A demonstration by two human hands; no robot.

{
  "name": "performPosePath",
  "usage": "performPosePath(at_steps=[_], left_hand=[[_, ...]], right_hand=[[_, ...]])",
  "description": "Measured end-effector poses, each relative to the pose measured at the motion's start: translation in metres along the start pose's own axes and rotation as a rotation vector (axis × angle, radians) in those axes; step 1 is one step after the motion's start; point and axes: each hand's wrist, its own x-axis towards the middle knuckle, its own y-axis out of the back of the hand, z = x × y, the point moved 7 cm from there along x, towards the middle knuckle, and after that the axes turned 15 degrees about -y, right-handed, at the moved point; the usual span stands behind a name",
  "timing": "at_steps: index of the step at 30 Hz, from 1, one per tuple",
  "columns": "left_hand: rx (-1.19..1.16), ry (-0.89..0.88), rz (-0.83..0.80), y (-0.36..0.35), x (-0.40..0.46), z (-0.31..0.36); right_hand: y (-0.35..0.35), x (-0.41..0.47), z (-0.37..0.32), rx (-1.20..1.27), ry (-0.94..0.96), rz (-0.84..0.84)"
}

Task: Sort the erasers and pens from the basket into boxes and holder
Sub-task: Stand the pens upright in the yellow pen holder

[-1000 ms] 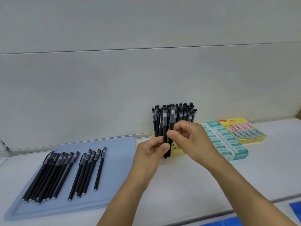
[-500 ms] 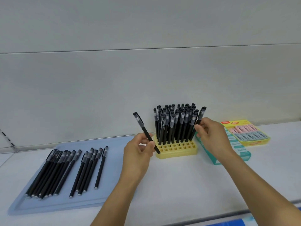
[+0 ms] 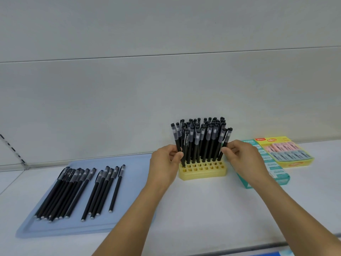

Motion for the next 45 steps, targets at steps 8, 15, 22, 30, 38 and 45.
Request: performPosePath(at_steps=[8, 15, 22, 30, 38, 45], left_hand=[[0.235, -0.031, -0.044, -0.001, 0.005, 0.010], [0.347, -0.027, -0.089, -0.003, 0.011, 0.011], [0.444, 0.060, -0.174, -0.007, 0.004, -0.002], [0.477, -0.050, -0.058, 0.075, -0.057, -0.006], [0.785, 0.309, -0.104, 0.184, -0.092, -0.073], [0.538, 0.427, -0.272, 0.185, -0.081, -0.091]], right_hand=[[0.016, -0.026, -0.006, 0.197, 0.046, 0.042], [0.013, -0.046, -0.024, 0.323, 0.094, 0.032], [-0.003, -0.062, -0.038, 0.336, 0.132, -0.016], [-0.053, -0.098, -0.075, 0.212, 0.245, -0.257], [-0.160, -0.162, -0.183, -0.356, 0.442, -0.417], [-0.191, -0.147, -0.187, -0.478, 0.232, -0.519]])
